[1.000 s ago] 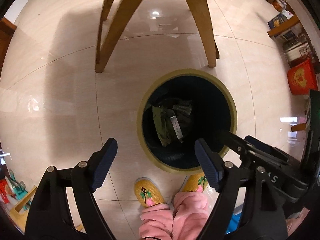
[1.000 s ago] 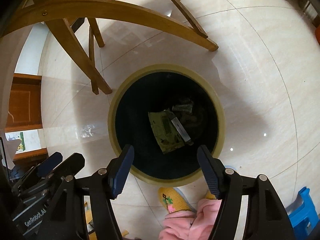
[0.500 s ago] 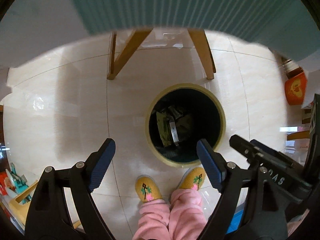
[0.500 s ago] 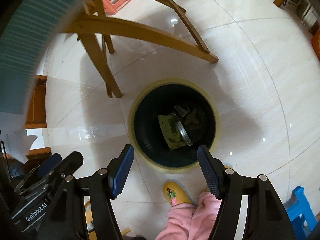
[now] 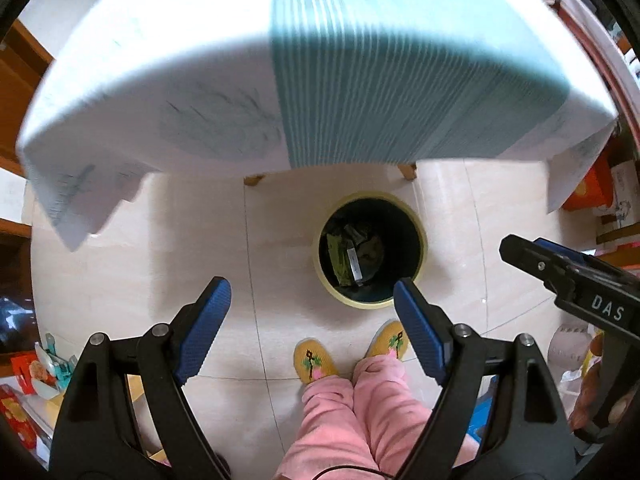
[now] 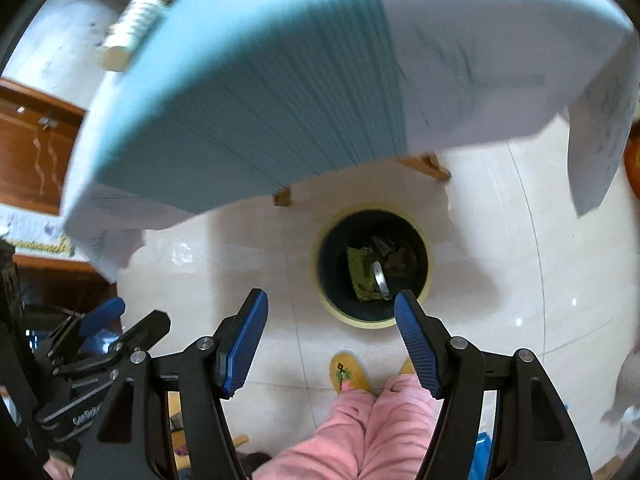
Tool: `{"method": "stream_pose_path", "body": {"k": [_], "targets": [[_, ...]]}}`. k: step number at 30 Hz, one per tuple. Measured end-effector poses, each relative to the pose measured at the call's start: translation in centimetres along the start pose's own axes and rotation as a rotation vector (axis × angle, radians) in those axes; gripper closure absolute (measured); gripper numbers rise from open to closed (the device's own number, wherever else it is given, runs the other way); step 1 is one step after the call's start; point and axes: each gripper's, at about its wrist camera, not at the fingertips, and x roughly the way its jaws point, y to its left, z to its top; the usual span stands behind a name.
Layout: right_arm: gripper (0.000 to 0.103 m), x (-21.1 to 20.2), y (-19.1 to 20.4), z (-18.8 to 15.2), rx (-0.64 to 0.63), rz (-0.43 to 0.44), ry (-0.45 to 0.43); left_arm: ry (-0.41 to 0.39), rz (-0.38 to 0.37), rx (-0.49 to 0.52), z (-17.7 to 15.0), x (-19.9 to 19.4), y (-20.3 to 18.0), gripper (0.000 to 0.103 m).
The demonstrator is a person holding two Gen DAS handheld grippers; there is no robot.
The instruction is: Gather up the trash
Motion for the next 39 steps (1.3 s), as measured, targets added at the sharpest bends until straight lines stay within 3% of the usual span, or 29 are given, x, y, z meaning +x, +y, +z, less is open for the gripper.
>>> {"method": "stream_pose_path", "body": {"k": [9,15,29,39], "targets": [[0.036,-11.8,4.2,2.6,-0.171,0.069,-0.136,-0.138,-0.014,-0.084,3.0,-11.3,0.8,0.022],[0.036,-16.4,5.4,5.3,-0.252,0.103,-0.22,-0.256,0.013,-0.087,4.8,-16.5,-0.1,0.022],[0.036,-18.7,10.7,10.5,-0.389,0.163,-0.282,-0.414,0.076,-0.175,6.1,-21.8,3.7,0.021],[0.036,-17.7,14.2,15.2,-0.329,0.143,-0.331,-0.414,0.035,-0.158,11.2,-20.6,9.6,0.022]]}}
